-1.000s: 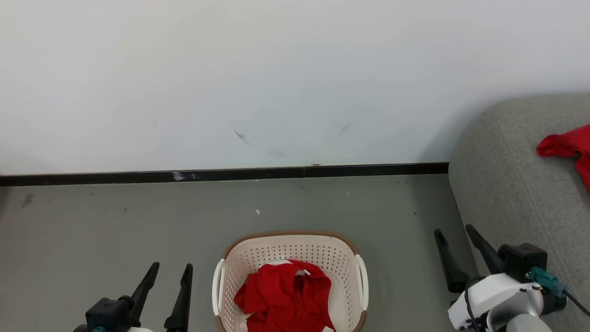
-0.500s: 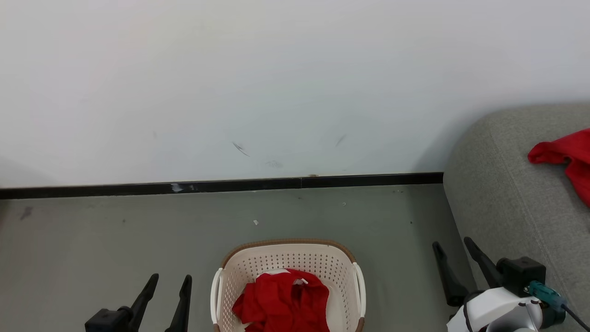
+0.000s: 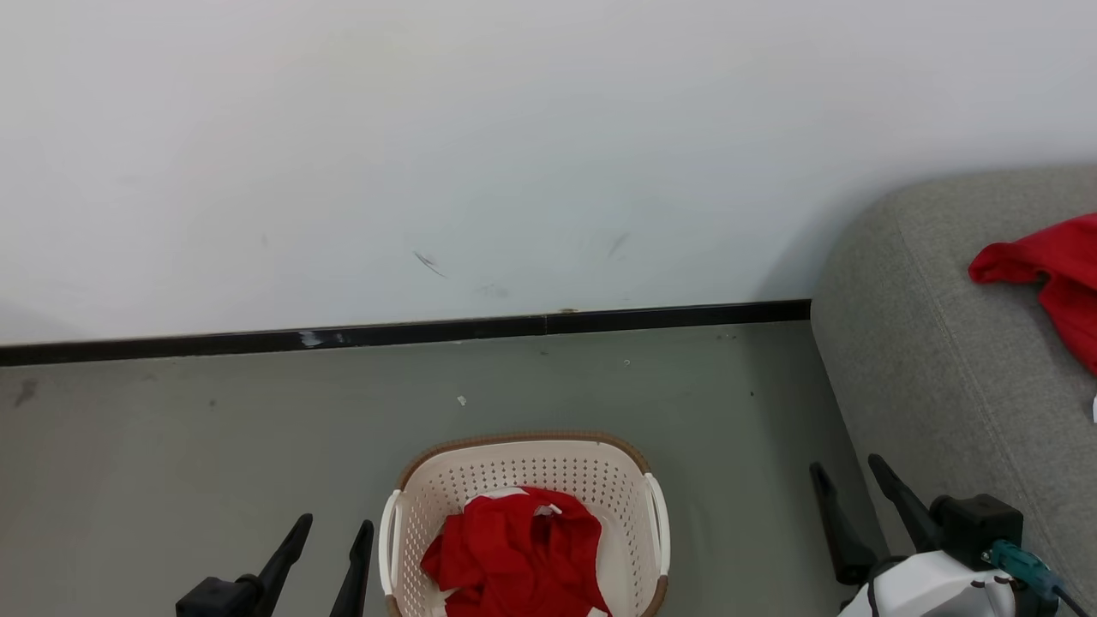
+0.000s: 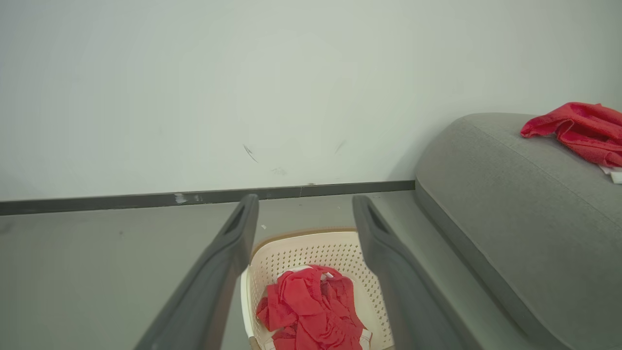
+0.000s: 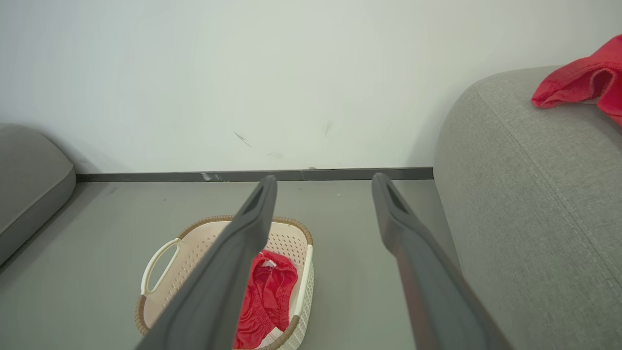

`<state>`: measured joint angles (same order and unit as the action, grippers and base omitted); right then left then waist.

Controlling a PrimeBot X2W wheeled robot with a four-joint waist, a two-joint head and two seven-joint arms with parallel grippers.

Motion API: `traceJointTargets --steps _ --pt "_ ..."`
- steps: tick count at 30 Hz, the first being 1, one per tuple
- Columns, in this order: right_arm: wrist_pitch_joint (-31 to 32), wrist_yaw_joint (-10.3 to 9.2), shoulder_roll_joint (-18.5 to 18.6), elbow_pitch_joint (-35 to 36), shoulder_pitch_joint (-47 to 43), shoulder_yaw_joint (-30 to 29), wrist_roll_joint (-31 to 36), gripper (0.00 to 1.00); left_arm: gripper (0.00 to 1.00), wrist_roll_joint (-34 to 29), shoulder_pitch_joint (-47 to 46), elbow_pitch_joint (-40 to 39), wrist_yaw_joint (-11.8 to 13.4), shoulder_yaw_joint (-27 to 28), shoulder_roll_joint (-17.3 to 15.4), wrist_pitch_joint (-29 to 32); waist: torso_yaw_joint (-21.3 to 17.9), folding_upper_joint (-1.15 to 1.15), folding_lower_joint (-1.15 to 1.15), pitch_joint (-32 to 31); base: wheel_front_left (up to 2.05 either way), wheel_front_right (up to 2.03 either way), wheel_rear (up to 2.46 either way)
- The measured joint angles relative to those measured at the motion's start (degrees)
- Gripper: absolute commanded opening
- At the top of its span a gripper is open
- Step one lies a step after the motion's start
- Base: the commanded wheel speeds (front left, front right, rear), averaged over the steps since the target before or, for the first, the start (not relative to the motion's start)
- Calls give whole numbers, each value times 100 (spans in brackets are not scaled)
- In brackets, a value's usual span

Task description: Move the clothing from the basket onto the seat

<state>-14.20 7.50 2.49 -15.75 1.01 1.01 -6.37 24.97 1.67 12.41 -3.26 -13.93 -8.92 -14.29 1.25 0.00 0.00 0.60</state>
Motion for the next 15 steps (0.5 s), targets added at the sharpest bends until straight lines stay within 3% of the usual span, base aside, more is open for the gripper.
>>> traceJointTargets --steps 15 --pt "0 0 -9 226 -82 8 27 100 100 -136 -257 102 -102 -335 -7 18 -142 0 0 454 0 0 0"
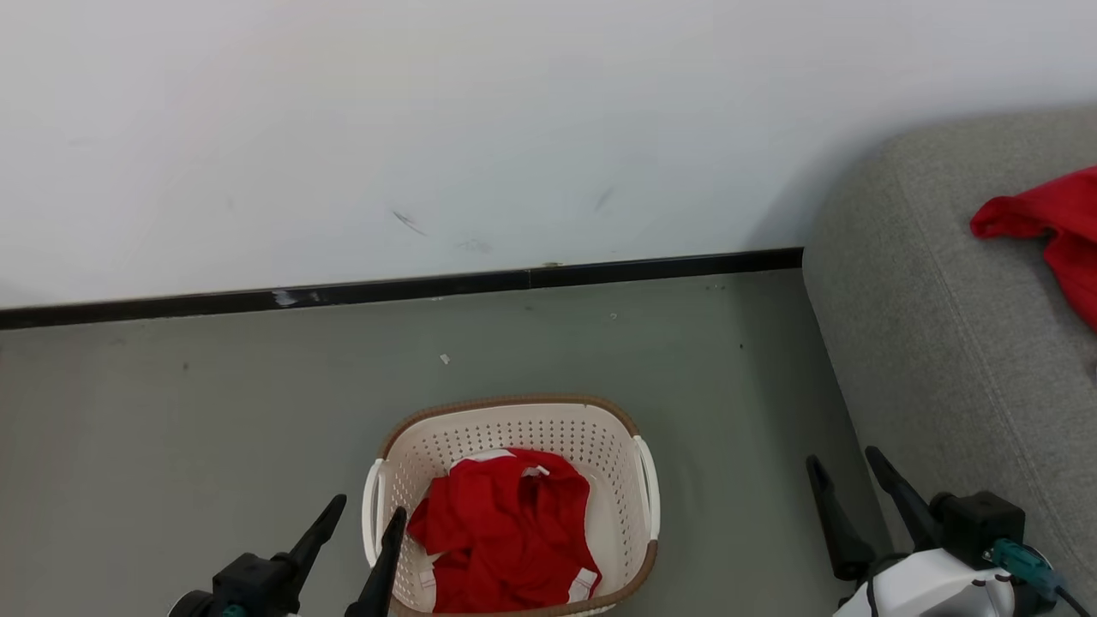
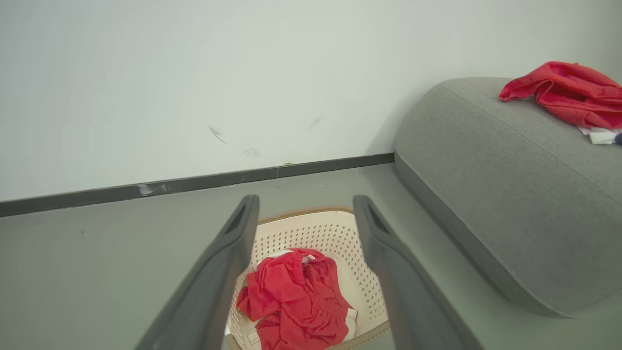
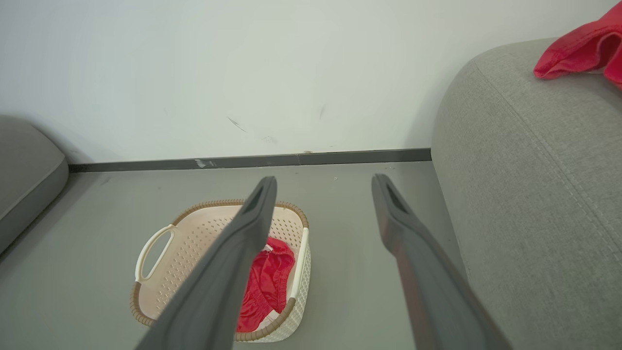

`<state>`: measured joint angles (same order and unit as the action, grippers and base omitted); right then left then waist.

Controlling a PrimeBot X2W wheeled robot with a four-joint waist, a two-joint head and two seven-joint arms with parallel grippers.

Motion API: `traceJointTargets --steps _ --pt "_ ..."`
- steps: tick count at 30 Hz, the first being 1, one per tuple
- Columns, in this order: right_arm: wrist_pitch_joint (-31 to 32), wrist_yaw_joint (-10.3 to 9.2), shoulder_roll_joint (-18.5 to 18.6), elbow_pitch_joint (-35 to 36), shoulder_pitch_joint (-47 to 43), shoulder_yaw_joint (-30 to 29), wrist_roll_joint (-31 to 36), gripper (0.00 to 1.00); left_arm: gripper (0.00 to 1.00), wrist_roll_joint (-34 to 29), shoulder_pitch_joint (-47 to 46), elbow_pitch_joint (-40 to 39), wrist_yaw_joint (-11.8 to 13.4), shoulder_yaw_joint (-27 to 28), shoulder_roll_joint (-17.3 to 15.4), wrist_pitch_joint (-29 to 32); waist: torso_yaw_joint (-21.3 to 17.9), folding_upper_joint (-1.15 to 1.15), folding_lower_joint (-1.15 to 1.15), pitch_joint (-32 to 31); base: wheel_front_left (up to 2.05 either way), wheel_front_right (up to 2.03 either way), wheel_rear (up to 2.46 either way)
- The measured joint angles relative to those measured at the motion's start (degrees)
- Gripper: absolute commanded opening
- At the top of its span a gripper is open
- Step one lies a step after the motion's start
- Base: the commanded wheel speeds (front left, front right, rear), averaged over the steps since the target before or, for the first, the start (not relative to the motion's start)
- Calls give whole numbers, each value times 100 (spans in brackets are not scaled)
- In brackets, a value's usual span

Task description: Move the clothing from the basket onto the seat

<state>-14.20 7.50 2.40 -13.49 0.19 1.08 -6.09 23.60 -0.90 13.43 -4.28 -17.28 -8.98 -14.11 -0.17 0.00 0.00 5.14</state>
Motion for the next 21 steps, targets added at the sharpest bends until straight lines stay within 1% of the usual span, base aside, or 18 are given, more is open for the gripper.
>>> traceJointTargets --steps 10,21 --pt "0 0 -1 198 70 14 -38 100 100 -113 -380 43 -48 -153 15 152 -106 0 0 488 0 0 0" --pt "0 0 0 398 425 102 -24 100 100 -256 -943 67 -49 -267 15 354 -230 0 0 1155 0 0 0"
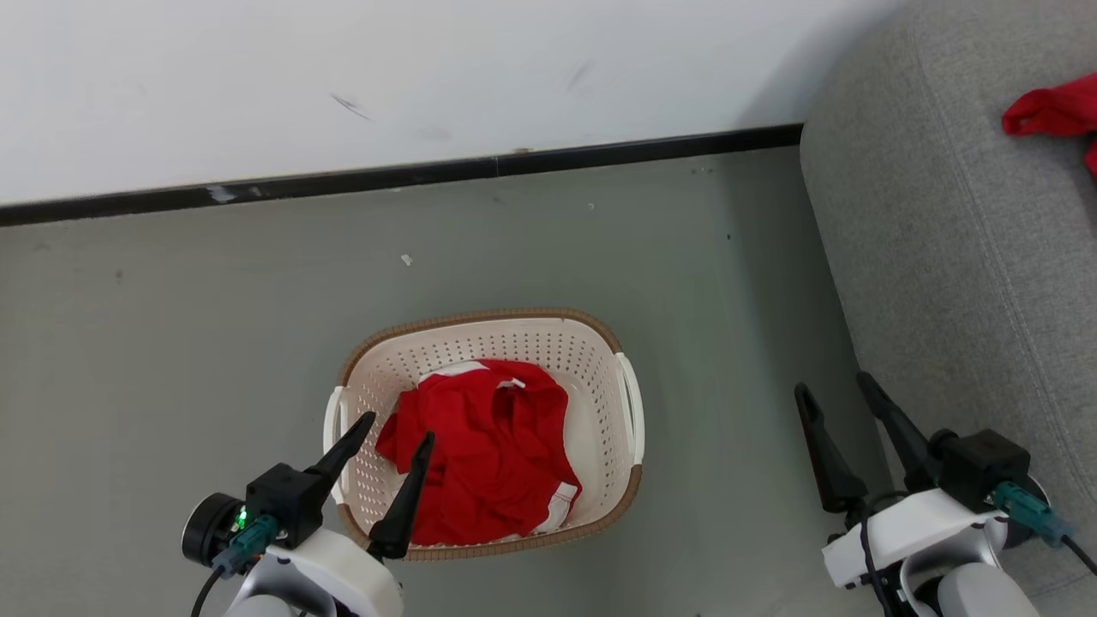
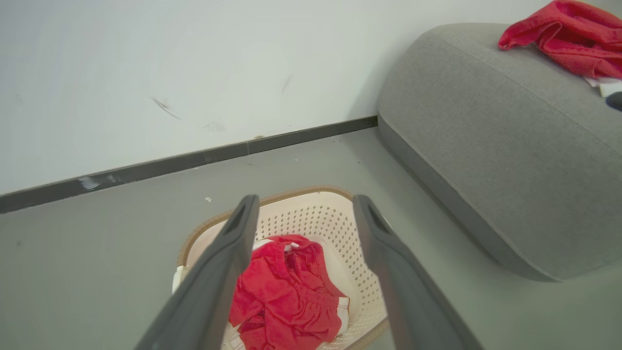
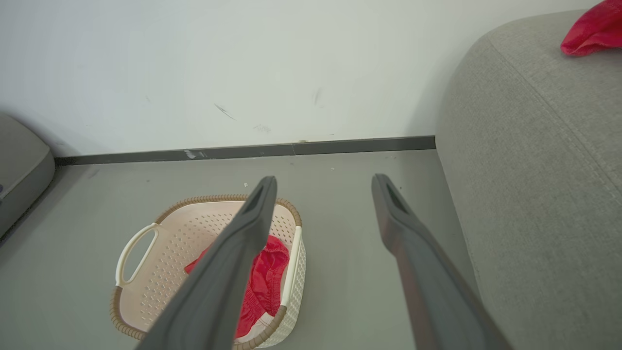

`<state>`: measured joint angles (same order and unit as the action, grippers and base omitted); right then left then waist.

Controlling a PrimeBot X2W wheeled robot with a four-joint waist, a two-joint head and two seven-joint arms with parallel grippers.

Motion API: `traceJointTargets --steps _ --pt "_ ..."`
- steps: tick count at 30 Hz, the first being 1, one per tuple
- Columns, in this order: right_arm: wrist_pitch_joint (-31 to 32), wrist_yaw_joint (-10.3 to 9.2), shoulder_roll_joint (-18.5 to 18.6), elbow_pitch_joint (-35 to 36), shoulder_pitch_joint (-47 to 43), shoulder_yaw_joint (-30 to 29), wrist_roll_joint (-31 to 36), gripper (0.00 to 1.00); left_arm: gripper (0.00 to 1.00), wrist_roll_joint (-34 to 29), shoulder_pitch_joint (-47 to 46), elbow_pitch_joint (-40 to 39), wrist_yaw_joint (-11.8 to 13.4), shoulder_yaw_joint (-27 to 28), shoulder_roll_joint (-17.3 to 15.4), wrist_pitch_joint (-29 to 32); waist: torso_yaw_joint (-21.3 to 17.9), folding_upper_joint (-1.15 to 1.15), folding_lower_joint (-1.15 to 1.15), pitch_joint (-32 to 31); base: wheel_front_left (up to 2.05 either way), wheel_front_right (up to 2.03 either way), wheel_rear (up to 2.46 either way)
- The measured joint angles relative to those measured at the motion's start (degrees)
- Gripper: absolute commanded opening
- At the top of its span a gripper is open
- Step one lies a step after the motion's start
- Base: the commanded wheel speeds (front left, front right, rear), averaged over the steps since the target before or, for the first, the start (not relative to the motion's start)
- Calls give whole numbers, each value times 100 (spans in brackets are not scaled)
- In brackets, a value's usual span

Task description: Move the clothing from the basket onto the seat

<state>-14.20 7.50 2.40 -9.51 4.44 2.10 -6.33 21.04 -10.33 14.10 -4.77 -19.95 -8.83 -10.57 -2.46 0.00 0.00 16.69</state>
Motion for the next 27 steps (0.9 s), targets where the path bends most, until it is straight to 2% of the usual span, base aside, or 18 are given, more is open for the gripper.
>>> traceJointTargets --steps 20,27 --pt "0 0 7 517 910 99 232 100 100 -315 -1236 432 -40 -211 75 701 -305 0 0 1346 0 0 0" --pt "0 0 8 601 1064 158 192 100 100 -375 -1575 748 94 -174 76 990 -418 0 0 1778 0 0 0"
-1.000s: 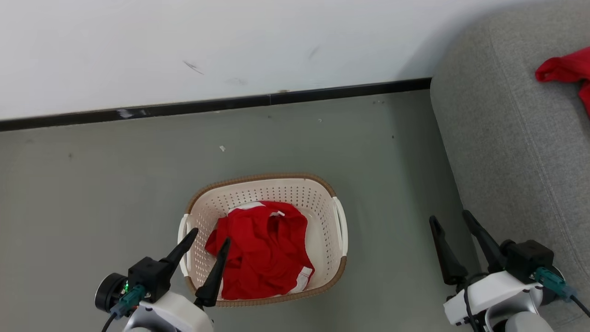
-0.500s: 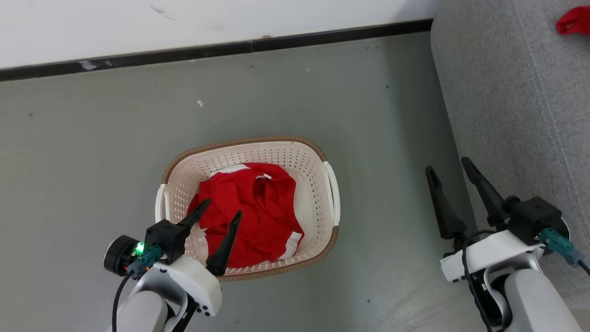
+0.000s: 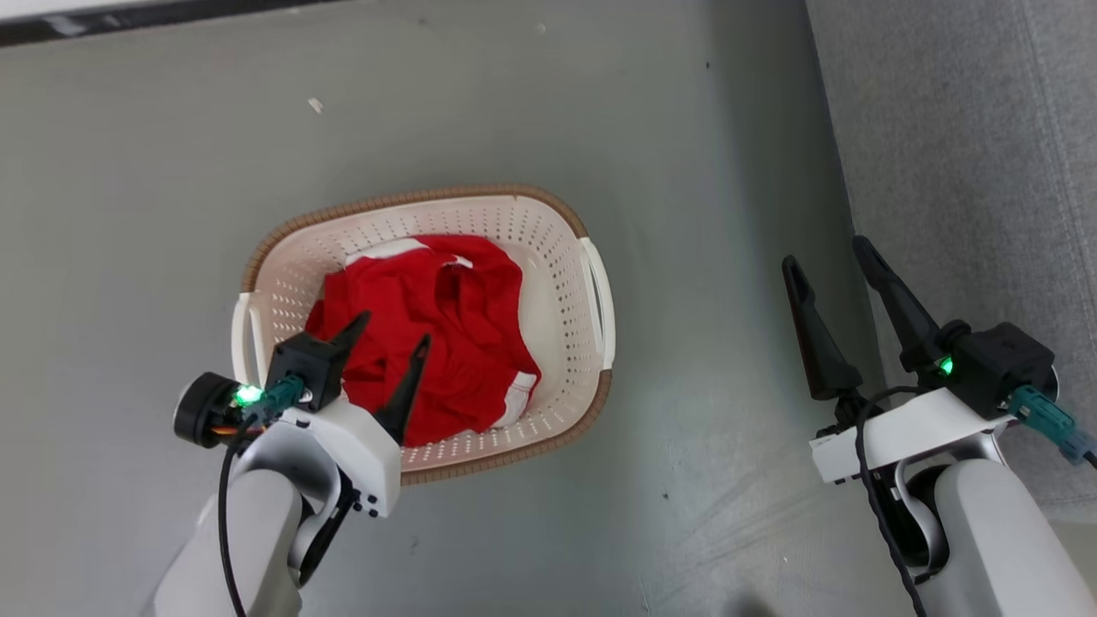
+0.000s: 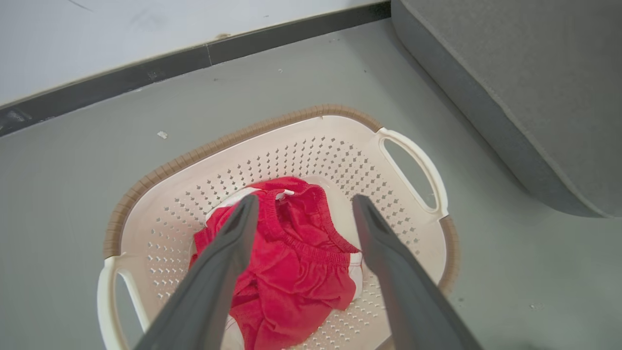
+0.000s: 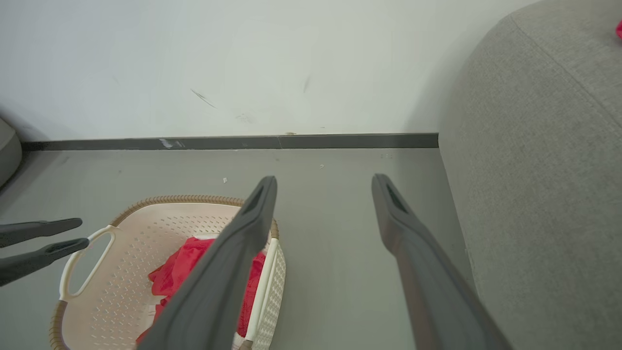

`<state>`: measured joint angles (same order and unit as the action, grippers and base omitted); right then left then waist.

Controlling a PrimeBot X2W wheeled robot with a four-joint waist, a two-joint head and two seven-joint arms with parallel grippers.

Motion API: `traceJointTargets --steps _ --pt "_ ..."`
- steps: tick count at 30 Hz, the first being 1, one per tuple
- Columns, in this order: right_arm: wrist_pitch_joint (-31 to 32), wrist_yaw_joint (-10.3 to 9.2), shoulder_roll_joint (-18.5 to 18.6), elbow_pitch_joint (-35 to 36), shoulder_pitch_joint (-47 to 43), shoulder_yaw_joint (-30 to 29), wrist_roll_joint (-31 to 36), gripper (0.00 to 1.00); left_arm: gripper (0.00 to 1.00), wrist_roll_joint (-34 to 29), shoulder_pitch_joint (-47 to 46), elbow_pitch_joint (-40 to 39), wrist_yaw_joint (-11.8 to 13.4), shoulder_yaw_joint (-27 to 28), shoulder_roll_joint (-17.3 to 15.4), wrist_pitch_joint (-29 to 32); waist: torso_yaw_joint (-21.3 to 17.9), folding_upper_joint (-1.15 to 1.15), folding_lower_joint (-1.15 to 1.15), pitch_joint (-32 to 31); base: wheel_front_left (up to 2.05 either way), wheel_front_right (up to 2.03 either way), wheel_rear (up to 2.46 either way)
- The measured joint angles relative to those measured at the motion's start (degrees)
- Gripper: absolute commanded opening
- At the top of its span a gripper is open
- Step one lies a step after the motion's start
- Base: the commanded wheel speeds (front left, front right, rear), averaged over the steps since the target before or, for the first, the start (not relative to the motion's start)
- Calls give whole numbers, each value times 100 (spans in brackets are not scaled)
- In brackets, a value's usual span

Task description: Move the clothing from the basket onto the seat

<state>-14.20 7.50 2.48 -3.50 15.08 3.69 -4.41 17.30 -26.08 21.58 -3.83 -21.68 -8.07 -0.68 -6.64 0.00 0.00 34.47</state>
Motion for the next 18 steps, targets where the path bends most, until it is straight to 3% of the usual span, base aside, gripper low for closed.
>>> traceJointTargets --steps 18 --pt "-1 0 2 151 441 70 -213 100 100 -644 -1100 698 433 -83 -126 475 -333 0 0 1011 0 0 0"
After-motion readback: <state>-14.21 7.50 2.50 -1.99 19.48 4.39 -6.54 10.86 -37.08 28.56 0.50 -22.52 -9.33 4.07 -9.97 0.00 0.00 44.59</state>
